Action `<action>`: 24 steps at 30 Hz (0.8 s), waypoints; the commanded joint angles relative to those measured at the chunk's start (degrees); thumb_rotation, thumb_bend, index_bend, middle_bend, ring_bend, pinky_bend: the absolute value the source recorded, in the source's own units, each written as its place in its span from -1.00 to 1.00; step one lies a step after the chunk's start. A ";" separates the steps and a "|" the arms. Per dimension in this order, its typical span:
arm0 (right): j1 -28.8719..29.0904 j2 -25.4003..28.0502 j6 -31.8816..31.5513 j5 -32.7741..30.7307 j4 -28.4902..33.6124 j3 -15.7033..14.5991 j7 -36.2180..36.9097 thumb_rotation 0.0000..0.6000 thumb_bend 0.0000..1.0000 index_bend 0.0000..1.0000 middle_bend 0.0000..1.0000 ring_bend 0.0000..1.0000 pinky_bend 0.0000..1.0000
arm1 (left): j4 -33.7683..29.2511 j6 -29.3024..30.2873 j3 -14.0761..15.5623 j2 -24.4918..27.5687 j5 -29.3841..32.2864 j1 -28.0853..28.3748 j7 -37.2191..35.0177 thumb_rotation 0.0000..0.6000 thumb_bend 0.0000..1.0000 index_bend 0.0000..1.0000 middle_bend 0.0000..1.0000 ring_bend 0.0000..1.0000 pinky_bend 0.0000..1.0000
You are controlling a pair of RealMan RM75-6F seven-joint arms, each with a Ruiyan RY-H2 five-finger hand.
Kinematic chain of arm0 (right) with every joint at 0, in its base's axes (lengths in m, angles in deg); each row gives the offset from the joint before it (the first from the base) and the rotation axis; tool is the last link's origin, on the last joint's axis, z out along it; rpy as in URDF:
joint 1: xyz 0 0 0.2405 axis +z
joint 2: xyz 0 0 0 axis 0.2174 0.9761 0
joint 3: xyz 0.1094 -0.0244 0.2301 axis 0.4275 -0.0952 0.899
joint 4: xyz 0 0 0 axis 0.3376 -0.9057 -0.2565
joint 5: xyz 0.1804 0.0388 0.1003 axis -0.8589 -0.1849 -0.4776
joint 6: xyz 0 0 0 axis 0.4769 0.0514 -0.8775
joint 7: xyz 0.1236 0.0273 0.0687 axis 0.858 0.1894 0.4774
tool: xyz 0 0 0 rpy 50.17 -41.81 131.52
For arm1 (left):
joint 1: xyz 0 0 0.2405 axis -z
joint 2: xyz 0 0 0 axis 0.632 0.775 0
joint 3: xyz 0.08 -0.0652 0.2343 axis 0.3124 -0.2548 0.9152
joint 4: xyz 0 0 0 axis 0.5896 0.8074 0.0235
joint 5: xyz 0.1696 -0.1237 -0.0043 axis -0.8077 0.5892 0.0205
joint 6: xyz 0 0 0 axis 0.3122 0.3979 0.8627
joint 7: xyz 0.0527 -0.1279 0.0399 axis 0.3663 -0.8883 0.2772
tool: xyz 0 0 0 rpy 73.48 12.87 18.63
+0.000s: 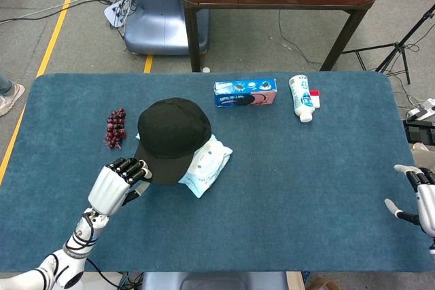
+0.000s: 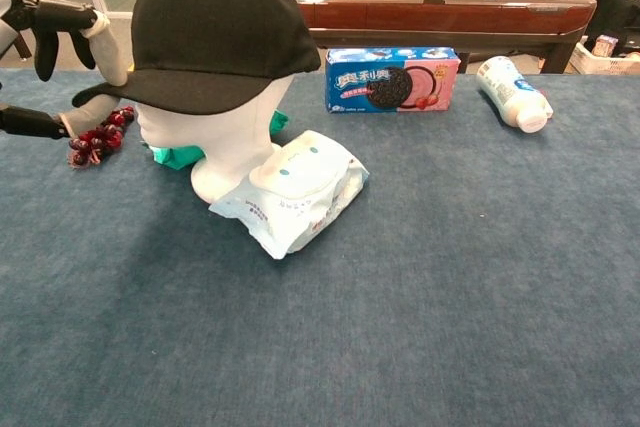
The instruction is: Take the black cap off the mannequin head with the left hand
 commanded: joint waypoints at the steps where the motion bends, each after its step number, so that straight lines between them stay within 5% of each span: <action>1: 0.02 0.02 0.07 -0.01 -0.01 -0.02 0.03 1.00 -0.57 -0.47 -0.40 -0.56 -0.04 | -1.28 -0.47 0.05 0.93 -0.05 0.10 1.22 1.00 0.21 0.19 0.11 0.01 0.31; 24: 0.58 -0.39 1.26 -0.82 -0.22 0.05 -0.69 1.00 -0.57 -0.47 -0.40 -0.56 -0.04 | -15.00 -3.62 -3.62 9.60 0.62 2.20 6.45 1.00 0.24 0.23 0.13 0.02 0.32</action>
